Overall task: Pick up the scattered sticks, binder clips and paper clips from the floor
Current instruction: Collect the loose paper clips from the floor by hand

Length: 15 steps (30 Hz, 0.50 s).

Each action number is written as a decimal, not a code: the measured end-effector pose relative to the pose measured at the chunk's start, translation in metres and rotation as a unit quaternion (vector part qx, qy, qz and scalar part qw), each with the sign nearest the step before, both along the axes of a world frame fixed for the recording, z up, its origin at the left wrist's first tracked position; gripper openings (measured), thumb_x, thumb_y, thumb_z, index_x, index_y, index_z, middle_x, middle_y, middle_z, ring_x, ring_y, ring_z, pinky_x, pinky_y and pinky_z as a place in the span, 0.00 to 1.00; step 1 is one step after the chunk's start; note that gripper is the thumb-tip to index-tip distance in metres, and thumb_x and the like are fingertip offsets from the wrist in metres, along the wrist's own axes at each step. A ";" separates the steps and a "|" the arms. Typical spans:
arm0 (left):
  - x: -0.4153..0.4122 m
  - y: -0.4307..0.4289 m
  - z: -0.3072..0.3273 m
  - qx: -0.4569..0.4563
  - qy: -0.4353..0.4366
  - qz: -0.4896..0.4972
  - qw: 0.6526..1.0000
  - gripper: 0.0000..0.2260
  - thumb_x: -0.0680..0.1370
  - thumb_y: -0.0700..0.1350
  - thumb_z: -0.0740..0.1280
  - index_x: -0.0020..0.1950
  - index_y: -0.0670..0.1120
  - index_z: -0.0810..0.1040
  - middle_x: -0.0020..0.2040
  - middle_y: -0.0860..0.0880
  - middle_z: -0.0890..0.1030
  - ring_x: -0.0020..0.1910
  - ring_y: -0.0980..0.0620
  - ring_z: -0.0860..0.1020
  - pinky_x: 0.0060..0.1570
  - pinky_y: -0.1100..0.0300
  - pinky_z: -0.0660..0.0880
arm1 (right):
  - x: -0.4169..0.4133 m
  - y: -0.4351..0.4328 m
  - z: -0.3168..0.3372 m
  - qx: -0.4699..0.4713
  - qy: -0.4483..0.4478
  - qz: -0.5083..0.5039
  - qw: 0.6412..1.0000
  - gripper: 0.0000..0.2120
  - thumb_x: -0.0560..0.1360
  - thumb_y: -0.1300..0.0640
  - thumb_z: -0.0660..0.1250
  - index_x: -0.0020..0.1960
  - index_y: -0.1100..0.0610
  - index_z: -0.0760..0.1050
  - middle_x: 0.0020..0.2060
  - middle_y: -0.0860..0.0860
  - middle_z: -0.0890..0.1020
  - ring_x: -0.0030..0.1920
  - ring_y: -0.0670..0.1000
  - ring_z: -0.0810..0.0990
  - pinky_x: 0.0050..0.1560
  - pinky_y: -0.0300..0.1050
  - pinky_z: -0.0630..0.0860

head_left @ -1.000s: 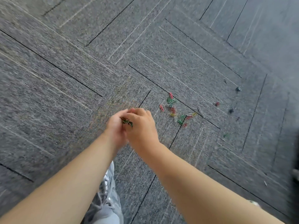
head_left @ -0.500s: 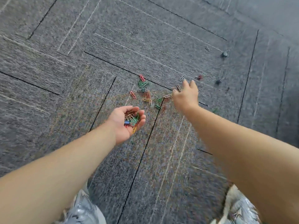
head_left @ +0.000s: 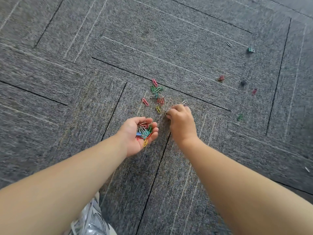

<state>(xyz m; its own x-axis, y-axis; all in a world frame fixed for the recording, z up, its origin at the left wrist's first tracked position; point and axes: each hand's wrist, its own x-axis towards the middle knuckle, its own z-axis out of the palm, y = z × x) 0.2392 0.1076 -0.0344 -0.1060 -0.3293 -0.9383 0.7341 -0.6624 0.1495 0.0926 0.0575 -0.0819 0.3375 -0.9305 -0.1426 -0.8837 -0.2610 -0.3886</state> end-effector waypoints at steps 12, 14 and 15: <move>-0.011 -0.019 0.006 -0.018 -0.008 -0.021 1.000 0.13 0.81 0.43 0.56 0.45 0.40 0.78 0.35 0.44 0.81 0.34 0.48 0.78 0.34 0.60 0.79 | -0.008 -0.015 0.040 0.112 -0.073 -0.179 0.975 0.07 0.80 0.60 0.60 0.49 0.60 0.76 0.43 0.51 0.77 0.43 0.49 0.75 0.41 0.39 0.68; -0.011 -0.019 0.009 -0.015 -0.003 -0.015 1.000 0.12 0.81 0.43 0.57 0.46 0.41 0.78 0.36 0.43 0.80 0.34 0.48 0.79 0.31 0.59 0.79 | 0.009 -0.003 0.056 0.110 -0.124 -0.110 0.980 0.06 0.79 0.62 0.61 0.49 0.61 0.77 0.43 0.51 0.77 0.40 0.48 0.75 0.38 0.38 0.70; -0.010 -0.019 0.010 -0.008 0.003 -0.008 1.000 0.11 0.80 0.43 0.59 0.44 0.41 0.77 0.34 0.43 0.80 0.32 0.49 0.79 0.28 0.60 0.79 | 0.019 0.004 0.062 0.095 -0.147 -0.058 0.983 0.05 0.78 0.64 0.63 0.47 0.62 0.77 0.42 0.52 0.77 0.39 0.49 0.75 0.38 0.40 0.73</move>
<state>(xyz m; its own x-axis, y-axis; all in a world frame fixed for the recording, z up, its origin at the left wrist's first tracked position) 0.2292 0.0886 -0.0246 -0.1170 -0.3426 -0.9322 0.7245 -0.6715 0.1558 0.1111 0.0618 -0.0195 0.2839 -0.9307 -0.2304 -0.7452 -0.0630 -0.6639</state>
